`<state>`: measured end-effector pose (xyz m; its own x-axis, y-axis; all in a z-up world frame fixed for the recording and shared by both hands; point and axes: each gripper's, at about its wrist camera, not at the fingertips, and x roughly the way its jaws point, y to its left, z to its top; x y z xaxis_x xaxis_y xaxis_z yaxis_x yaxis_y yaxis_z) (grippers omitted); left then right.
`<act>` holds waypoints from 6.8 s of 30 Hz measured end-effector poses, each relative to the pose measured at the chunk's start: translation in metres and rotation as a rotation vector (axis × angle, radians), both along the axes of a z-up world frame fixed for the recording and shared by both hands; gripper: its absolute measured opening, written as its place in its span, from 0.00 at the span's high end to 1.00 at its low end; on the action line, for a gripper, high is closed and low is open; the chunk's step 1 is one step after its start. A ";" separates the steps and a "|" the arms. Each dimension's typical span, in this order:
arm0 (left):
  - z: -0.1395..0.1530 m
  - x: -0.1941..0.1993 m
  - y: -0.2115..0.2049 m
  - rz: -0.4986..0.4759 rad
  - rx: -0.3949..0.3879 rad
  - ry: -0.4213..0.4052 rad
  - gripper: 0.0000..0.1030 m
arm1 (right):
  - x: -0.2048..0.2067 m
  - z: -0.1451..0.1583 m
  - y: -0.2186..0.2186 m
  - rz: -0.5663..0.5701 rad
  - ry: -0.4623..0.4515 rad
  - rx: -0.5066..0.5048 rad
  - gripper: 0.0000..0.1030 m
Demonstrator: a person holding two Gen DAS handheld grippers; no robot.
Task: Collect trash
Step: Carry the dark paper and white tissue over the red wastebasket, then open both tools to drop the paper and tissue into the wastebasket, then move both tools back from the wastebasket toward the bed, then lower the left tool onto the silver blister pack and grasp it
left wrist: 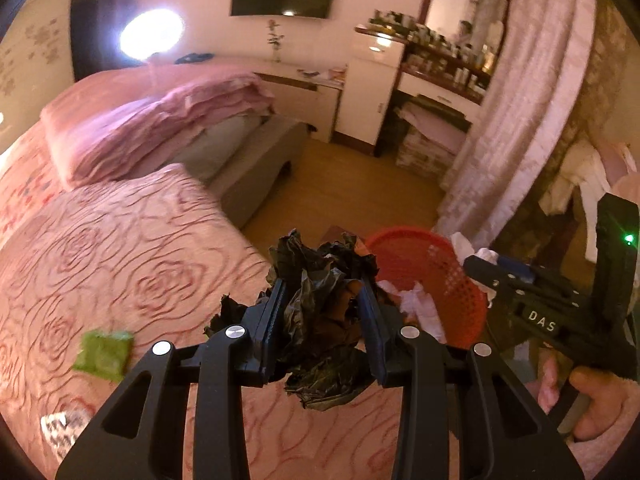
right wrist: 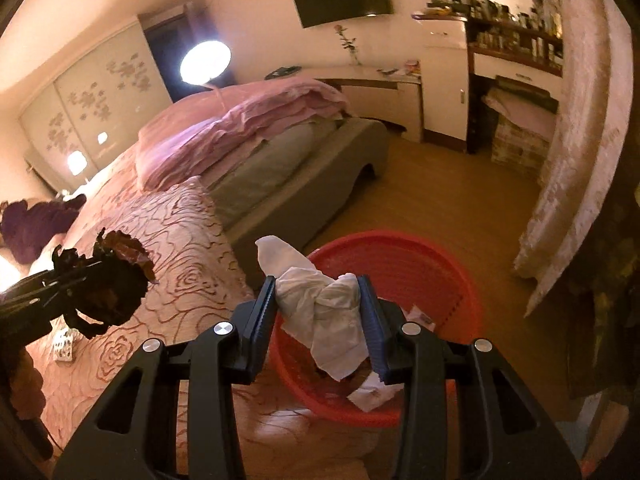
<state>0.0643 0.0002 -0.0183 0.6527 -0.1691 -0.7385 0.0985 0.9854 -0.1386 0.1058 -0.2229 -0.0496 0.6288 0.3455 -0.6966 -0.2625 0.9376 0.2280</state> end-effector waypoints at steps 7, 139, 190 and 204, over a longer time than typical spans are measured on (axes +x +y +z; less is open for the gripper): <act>-0.016 0.025 -0.031 -0.080 -0.013 0.049 0.67 | 0.007 -0.009 -0.023 -0.053 0.027 0.014 0.62; -0.060 -0.124 0.262 0.627 0.032 0.170 0.28 | -0.037 -0.023 0.121 0.255 0.078 -0.057 0.37; -0.069 -0.093 0.219 0.319 0.163 0.157 0.29 | -0.032 -0.025 0.129 0.276 0.105 -0.053 0.37; -0.063 -0.110 0.217 0.348 0.086 0.131 0.47 | -0.032 -0.016 0.169 0.368 0.075 -0.071 0.37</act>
<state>-0.0456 0.2176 -0.0809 0.5594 0.1120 -0.8213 -0.2570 0.9654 -0.0434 0.0740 -0.0536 -0.0653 0.4179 0.4875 -0.7666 -0.5695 0.7980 0.1971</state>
